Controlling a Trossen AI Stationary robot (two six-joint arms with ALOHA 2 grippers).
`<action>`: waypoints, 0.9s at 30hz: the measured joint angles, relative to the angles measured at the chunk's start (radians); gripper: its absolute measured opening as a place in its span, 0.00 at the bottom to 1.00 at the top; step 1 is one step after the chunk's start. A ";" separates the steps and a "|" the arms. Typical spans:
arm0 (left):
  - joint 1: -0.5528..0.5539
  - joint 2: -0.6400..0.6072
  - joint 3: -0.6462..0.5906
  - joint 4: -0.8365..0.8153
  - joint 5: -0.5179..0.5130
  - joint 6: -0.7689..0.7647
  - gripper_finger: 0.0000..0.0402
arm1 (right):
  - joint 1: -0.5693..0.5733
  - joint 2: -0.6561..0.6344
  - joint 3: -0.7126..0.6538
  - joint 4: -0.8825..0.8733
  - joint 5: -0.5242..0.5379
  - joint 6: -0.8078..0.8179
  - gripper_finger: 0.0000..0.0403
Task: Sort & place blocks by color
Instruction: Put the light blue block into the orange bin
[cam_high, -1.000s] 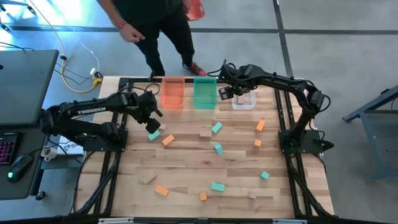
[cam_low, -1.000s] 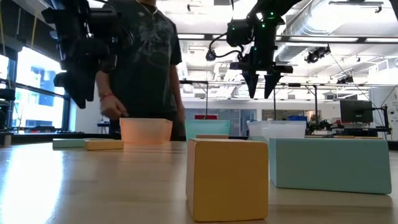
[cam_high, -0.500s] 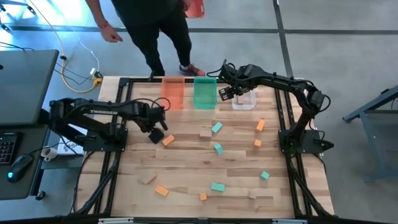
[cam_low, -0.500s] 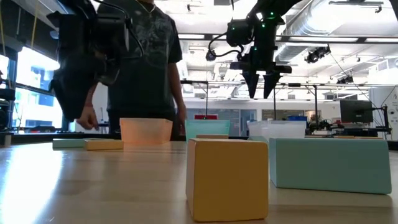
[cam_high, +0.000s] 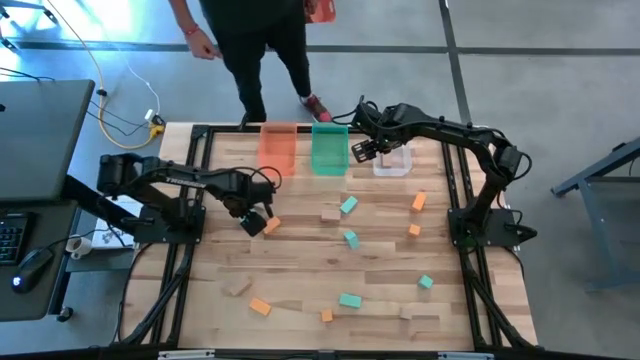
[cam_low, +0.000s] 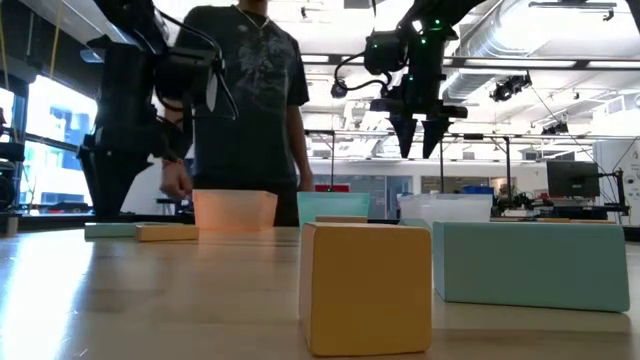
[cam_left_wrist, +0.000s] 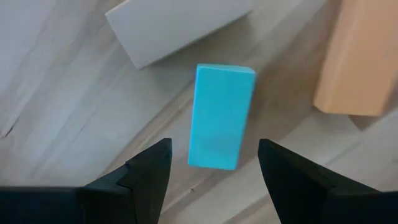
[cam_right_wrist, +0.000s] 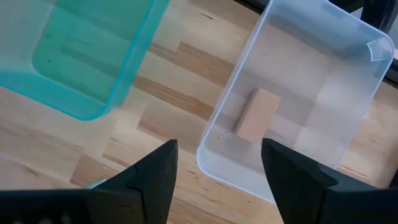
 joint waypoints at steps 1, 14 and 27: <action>0.000 0.010 0.000 0.005 0.000 0.000 0.57 | 0.000 0.000 0.000 0.001 0.000 0.000 0.55; 0.000 0.116 0.004 0.057 0.019 0.052 0.52 | 0.000 0.000 0.000 0.000 -0.015 0.000 0.55; -0.005 0.064 -0.002 0.056 -0.005 0.142 0.24 | 0.041 0.000 0.000 0.001 -0.020 0.000 0.55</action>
